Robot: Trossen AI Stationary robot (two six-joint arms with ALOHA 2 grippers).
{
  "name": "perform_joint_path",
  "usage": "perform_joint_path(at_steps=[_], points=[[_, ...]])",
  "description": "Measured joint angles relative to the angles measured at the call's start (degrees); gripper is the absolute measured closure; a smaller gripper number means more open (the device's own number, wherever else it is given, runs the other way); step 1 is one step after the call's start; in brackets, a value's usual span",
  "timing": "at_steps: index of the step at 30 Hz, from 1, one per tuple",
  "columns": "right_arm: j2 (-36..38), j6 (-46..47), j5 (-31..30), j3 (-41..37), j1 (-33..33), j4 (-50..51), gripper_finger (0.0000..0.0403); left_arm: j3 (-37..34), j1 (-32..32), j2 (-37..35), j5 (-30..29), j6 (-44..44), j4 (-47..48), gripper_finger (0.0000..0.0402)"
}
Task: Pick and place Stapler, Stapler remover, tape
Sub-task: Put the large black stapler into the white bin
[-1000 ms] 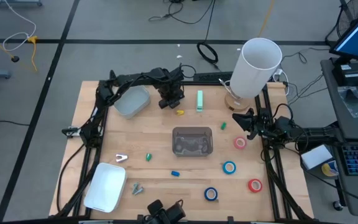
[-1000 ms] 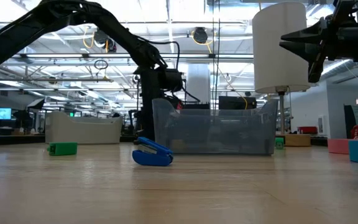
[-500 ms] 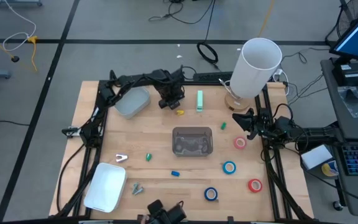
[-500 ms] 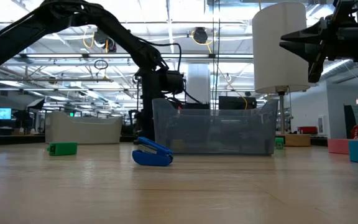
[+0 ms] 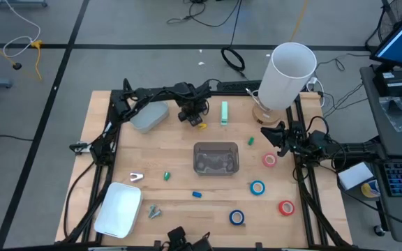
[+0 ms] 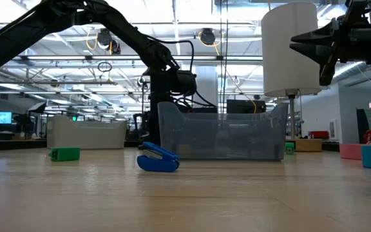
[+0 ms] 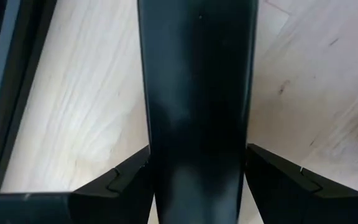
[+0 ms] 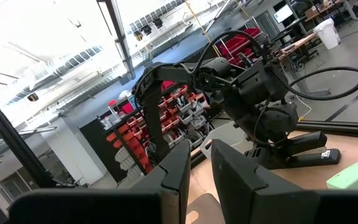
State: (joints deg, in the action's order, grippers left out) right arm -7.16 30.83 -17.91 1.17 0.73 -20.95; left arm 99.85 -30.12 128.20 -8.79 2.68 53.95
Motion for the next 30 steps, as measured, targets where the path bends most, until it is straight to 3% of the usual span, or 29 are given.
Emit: perform_joint_path(at_steps=[14,22,30], points=[[0.0,0.0,0.0,0.0,0.0,0.0,0.0344,0.0,-1.7,0.0,5.4,-0.1,4.2,0.0172],[0.0,0.0,0.0,0.0,0.0,0.0,0.0344,0.0,-1.5,-0.2,6.4,0.4,6.4,0.0258],[0.0,0.0,0.1,0.0,0.0,-0.2,0.0344,0.1,-1.4,-0.4,6.4,0.1,7.2,0.0273]])
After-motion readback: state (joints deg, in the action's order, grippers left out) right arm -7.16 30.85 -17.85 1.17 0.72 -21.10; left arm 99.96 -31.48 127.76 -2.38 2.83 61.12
